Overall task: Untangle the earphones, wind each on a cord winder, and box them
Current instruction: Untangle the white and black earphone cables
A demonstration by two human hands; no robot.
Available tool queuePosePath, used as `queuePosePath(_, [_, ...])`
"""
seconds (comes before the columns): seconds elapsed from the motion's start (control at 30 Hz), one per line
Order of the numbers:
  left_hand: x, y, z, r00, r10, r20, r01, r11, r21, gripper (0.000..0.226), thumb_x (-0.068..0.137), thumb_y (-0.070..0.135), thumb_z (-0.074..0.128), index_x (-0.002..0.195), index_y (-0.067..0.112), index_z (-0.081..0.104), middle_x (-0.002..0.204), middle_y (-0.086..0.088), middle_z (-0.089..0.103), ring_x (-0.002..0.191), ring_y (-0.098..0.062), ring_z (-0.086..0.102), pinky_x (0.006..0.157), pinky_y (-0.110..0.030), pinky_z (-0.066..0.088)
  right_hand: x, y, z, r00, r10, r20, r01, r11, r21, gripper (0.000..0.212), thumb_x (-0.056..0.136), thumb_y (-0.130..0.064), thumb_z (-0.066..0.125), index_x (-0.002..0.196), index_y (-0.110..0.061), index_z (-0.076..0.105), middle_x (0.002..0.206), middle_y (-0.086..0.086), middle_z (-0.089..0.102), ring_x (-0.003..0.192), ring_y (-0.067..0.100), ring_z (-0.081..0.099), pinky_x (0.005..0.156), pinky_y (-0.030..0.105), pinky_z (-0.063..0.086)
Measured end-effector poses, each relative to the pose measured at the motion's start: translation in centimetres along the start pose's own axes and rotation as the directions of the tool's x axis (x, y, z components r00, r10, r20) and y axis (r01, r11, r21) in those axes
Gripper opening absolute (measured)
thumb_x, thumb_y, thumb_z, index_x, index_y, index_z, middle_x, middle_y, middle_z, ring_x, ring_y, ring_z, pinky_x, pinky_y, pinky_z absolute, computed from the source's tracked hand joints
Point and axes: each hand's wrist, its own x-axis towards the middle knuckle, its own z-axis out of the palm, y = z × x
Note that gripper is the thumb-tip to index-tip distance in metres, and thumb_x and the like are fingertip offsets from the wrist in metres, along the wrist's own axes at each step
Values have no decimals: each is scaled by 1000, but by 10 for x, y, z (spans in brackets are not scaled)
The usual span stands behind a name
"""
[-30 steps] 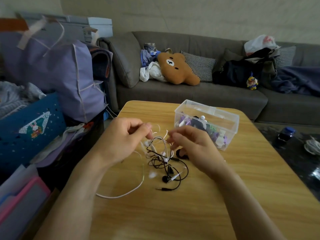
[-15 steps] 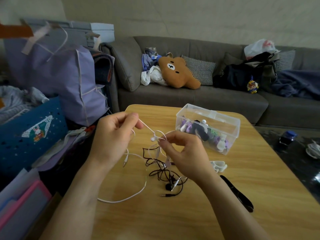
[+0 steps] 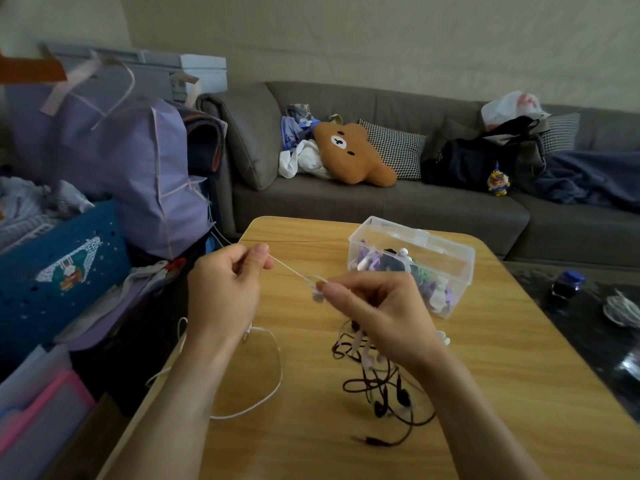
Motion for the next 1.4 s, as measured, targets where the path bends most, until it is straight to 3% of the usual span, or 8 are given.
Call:
queuePosePath(0.2, [2, 2, -1, 993, -99, -65, 96, 994, -49, 34, 102, 33, 52, 77, 17, 68, 56, -4, 61, 46, -4, 56, 47, -20, 43, 3, 7, -24, 992, 3, -123, -6, 1000, -19, 21, 83, -32, 72, 92, -16, 81, 115, -3, 68, 114, 8, 61, 84, 31, 58])
queuePosePath(0.47, [12, -11, -17, 940, -276, -199, 253, 958, -133, 34, 105, 32, 45, 89, 12, 67, 66, -5, 68, 48, 0, 58, 53, -27, 47, 0, 2, -53, 829, 267, -492, -138, 949, 283, 17, 97, -23, 61, 98, -11, 73, 84, 3, 76, 60, 17, 62, 64, 31, 54])
queuePosePath(0.6, [12, -12, -13, 956, -276, -97, 257, 952, -167, 25, 103, 27, 51, 84, 23, 67, 62, 1, 70, 40, -2, 48, 53, -27, 41, 0, 7, -54, 794, 251, -554, -248, 965, 82, 16, 97, -29, 62, 94, -22, 75, 66, -8, 67, 54, 3, 53, 58, 25, 44])
queuePosePath(0.77, [8, 2, -11, 958, -188, 216, 228, 957, -180, 20, 100, 21, 55, 92, 17, 74, 75, -2, 72, 48, -13, 50, 45, -17, 40, 0, 7, -34, 784, 74, -616, -333, 889, -316, 39, 94, -32, 65, 132, -26, 58, 130, -5, 47, 115, 10, 52, 93, 30, 51])
queuePosePath(0.93, [-3, 32, -14, 776, -18, 631, 182, 963, -197, 19, 95, 28, 59, 101, 21, 76, 77, -4, 71, 59, -18, 56, 50, -22, 39, -7, -18, -2, 976, -196, -91, 143, 903, -406, 57, 89, -23, 69, 141, -27, 49, 143, -12, 48, 134, -1, 42, 110, 15, 36])
queuePosePath(1.07, [-8, 38, -10, 777, 111, 620, 76, 961, -267, 24, 91, 29, 61, 100, 12, 74, 66, -9, 67, 49, -16, 53, 49, -19, 40, -5, -22, 9, 997, 37, 70, -23, 981, -193, 26, 96, -34, 64, 120, -24, 65, 86, -11, 74, 82, 1, 70, 76, 24, 58])
queuePosePath(1.27, [-1, 22, -24, 797, -51, 602, -12, 995, 100, 16, 80, 36, 77, 94, 29, 72, 80, 5, 74, 71, -12, 70, 70, -32, 58, 0, -27, -24, 924, 128, -361, -104, 991, 84, 18, 101, -25, 54, 97, -16, 69, 53, -5, 57, 49, 11, 56, 49, 28, 51])
queuePosePath(1.4, [3, 9, -31, 830, -118, 545, -10, 974, 226, 27, 97, 36, 59, 81, 19, 73, 62, -1, 69, 50, -8, 57, 53, -25, 48, -3, -20, -59, 766, 266, -585, -54, 934, 354, 21, 105, -22, 48, 102, -13, 66, 56, -7, 54, 54, 11, 53, 58, 29, 51])
